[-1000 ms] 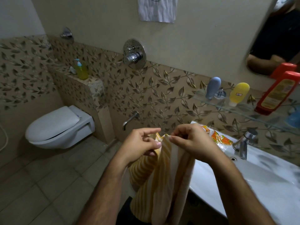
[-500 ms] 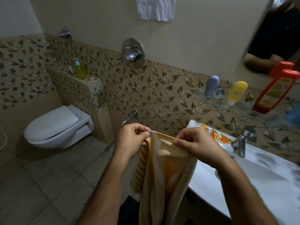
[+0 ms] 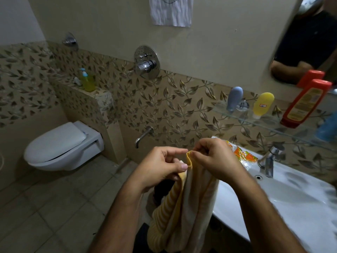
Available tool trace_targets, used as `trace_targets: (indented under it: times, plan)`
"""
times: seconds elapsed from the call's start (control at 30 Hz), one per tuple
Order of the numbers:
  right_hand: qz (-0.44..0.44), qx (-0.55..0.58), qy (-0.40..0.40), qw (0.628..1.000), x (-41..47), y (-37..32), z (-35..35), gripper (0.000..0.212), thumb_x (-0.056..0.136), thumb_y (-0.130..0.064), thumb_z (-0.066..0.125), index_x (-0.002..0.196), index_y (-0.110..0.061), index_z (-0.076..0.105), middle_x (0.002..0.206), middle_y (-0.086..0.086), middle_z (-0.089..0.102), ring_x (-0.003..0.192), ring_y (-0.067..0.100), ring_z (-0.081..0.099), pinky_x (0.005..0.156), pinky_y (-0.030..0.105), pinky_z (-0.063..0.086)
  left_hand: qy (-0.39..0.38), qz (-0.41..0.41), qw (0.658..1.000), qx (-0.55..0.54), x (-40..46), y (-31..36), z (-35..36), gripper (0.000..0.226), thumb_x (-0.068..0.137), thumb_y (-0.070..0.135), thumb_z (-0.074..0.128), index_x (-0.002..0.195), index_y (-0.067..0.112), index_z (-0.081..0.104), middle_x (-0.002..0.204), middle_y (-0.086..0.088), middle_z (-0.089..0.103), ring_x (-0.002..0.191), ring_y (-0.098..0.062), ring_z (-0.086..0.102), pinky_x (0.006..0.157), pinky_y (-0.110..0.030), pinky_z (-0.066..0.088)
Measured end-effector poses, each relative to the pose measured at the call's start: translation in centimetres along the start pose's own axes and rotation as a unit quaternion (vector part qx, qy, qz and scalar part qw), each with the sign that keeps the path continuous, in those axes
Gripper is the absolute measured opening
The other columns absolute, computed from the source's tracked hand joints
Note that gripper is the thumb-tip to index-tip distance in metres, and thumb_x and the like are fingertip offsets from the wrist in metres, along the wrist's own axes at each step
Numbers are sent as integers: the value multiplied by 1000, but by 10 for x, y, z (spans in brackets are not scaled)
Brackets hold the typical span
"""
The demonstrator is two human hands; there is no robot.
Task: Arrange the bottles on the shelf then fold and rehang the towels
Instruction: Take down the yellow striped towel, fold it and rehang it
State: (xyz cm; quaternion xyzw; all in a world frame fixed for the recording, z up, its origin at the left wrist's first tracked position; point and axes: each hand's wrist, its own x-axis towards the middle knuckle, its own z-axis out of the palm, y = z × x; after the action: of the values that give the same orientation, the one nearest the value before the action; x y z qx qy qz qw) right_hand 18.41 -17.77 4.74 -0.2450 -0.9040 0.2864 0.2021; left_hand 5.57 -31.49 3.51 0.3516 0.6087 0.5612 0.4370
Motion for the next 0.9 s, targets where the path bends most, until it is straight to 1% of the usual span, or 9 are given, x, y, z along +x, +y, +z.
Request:
trace_targets:
  times: [0.1,0.23,0.33,0.47,0.57,0.67,0.7,0.8,0.9]
  plan:
    - [-2,4,-12,1000,1,-1,1,15,84,-28,73,71,-29,65,54,-31,54,58,-5,53,51,13,35,12,-8,1000,-6,3,-1,0,43,83,-2,70,122,16,62,73,-6,61,64,-9,63,60,-22,56]
    - [-7,10,-27,1000,0,-4,7,10,83,-28,73,76,-22,71,56,-12,57,56,2,51,53,21,36,84,-4,996,9,11,-7,10,17,86,-3,66,91,13,71,71,-5,63,58,-5,60,53,-18,55]
    - [12,38,-76,996,0,-5,5,8,85,-27,72,79,-22,71,60,-8,60,55,0,51,53,18,37,146,6,989,31,17,-14,9,22,86,-4,66,78,16,71,70,-5,67,57,-5,62,53,-18,54]
    - [77,101,-112,986,-7,1,-6,14,89,-22,70,75,-19,70,55,-10,61,50,-4,52,48,12,36,239,14,970,54,25,-18,-9,27,86,-6,63,77,18,70,72,-6,68,58,-2,64,51,-16,52]
    - [97,139,-111,979,-15,4,-21,15,88,-19,72,73,-16,71,52,-11,61,48,-3,50,47,12,36,270,-1,960,76,28,-22,-22,24,86,-4,64,79,18,71,75,-6,68,62,-6,64,52,-17,53]
    - [83,99,-75,989,-12,1,-24,11,87,-20,72,77,-14,73,61,-1,67,53,0,53,50,15,39,258,-21,959,116,26,-24,-24,16,85,0,67,89,14,73,73,-3,67,66,-10,65,54,-19,54]
    - [71,68,-55,994,-9,-1,-22,11,87,-21,72,77,-14,73,61,0,66,53,0,52,51,15,38,239,-27,963,123,24,-23,-23,19,85,2,68,99,14,72,72,-3,66,67,-11,65,56,-21,55]
    - [35,-6,-2,999,-1,-6,-13,16,85,-20,70,70,-20,65,54,-10,53,53,0,50,50,14,36,187,-40,975,114,11,-15,-19,55,84,3,71,131,27,54,70,-8,64,71,-15,67,64,-27,59]
    - [12,-41,29,999,4,-7,-1,14,83,-21,69,70,-25,65,54,-13,50,55,1,48,52,14,34,188,-11,975,119,2,-8,-15,65,82,4,73,139,24,49,73,-18,65,71,-18,66,65,-31,60]
